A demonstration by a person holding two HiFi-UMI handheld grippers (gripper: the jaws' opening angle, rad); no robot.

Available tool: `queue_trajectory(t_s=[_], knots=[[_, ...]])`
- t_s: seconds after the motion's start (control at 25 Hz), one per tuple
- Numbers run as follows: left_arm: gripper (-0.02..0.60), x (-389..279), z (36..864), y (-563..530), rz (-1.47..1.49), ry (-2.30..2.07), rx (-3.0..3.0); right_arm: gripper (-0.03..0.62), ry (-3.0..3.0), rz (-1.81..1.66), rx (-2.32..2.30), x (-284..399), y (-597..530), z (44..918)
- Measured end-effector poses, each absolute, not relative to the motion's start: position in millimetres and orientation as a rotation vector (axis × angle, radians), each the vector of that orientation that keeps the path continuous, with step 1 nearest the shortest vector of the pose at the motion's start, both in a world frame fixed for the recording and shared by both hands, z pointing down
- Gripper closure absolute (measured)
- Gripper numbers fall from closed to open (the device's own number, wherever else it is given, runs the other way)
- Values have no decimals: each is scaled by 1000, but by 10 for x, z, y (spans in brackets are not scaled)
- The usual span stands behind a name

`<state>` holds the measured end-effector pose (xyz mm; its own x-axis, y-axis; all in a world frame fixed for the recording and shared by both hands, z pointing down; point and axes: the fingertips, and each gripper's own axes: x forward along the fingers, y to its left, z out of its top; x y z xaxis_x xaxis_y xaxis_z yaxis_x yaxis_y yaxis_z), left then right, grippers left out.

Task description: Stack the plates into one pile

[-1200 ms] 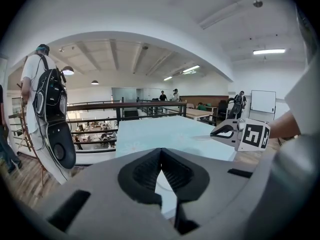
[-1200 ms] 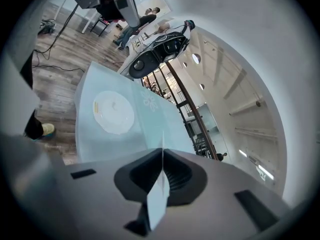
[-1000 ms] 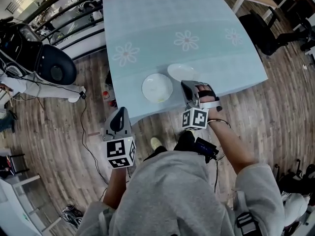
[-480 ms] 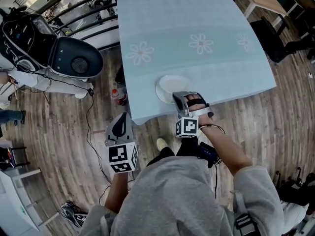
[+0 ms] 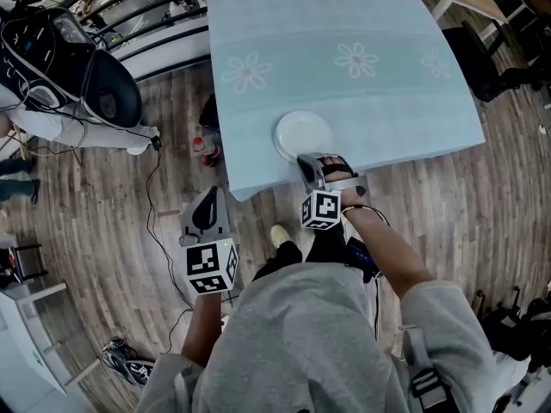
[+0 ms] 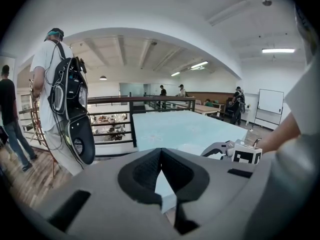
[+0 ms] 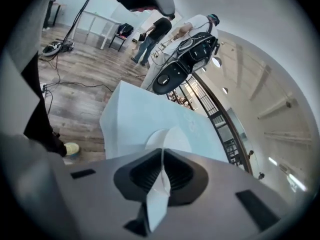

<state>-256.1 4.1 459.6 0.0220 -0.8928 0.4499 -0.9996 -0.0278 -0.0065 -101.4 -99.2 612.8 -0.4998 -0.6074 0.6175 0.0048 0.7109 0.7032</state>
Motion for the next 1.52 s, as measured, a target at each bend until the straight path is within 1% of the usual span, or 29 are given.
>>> queue_trajectory(t_s=[0.2, 0.4, 0.56, 0.68, 0.72, 0.84, 1.08, 1.24, 1.52], knots=[[565, -2540, 4694, 47, 483, -1936, 1980, 560, -2010, -600, 419, -959, -973, 6429], [565, -2424, 4768, -37, 493, -1920, 1991, 532, -2130, -295, 491, -881, -1038, 6499], [565, -2418, 4732, 17, 484, -1910, 2009, 516, -2265, -94, 616, -913, -978, 6143], [565, -2439, 4644, 122, 464, -1897, 2052, 518, -2374, -30, 743, -866, -848, 5627], [565, -2426, 4615, 126, 453, -1890, 2071, 531, -2421, -7, 778, -822, -810, 5438], [565, -2320, 4540, 70, 422, -1869, 2117, 551, -2562, 70, 874, -564, -727, 4905], [565, -2013, 4364, -97, 370, -1822, 2210, 563, -2640, 272, 1258, 428, -670, 4128], [565, -1815, 4396, -170, 378, -1768, 2244, 563, -2530, 318, 1446, 896, -611, 4122], [565, -1615, 4408, -208, 396, -1721, 2290, 563, -2471, 327, 1523, 1081, -518, 4210]])
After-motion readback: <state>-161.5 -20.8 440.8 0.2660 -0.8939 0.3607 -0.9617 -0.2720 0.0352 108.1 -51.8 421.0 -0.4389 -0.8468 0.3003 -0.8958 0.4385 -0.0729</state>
